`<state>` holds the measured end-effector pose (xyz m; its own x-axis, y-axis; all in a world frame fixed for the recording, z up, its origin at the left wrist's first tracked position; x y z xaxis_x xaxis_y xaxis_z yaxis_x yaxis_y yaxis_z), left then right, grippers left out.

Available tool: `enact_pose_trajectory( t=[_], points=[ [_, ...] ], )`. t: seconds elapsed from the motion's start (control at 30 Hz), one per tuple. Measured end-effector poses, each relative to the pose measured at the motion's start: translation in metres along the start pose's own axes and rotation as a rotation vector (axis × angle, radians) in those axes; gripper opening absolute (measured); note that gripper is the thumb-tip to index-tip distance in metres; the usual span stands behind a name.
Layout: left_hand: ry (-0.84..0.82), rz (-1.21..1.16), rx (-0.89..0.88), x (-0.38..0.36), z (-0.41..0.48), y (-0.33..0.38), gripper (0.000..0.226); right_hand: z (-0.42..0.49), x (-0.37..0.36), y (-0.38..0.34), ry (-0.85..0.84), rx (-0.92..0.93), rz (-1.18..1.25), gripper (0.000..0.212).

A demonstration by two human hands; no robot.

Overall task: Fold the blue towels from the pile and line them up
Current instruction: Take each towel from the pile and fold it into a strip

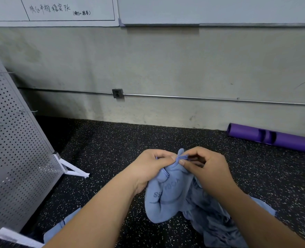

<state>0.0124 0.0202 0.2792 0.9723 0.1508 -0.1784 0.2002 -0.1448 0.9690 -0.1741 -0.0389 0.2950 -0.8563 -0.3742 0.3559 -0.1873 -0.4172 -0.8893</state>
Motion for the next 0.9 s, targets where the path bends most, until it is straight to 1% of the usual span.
enact_pose_trajectory(
  t=[0.1, 0.23, 0.43, 0.6, 0.8, 0.9],
  points=[
    [0.016, 0.026, -0.003, 0.005, 0.001, 0.0, 0.016, -0.001, 0.0, -0.002, -0.04, -0.025, 0.032, 0.023],
    [0.064, 0.032, -0.018, 0.004, 0.001, 0.001, 0.011, 0.001, 0.0, -0.004, -0.07, 0.002, 0.009, 0.028],
    [0.204, 0.098, -0.124, 0.008, 0.003, 0.005, 0.007, 0.008, 0.012, 0.001, -0.042, 0.0, -0.053, 0.017],
    [0.167, 0.187, -0.158, 0.009, 0.002, 0.006, 0.006, 0.01, 0.024, 0.003, -0.072, 0.006, -0.163, 0.012],
    [0.094, 0.359, -0.233, 0.003, 0.002, 0.004, 0.006, 0.011, 0.023, 0.009, -0.059, 0.035, -0.191, 0.021],
    [0.056, 0.36, -0.224, 0.0, 0.0, 0.004, 0.007, 0.011, 0.021, 0.005, -0.039, 0.082, -0.196, 0.022]
  ],
)
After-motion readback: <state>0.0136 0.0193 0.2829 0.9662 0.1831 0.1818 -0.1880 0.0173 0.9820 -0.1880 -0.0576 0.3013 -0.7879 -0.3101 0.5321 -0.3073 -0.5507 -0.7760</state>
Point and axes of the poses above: each hand's wrist, its own z-axis towards the middle knuckle, its own x-axis out of the back of the hand, y = z × x, the point moved 2 cm from there along z, towards the middle knuckle, and after that the axes turned 5 degrees about -z, right-handed, at the moved point
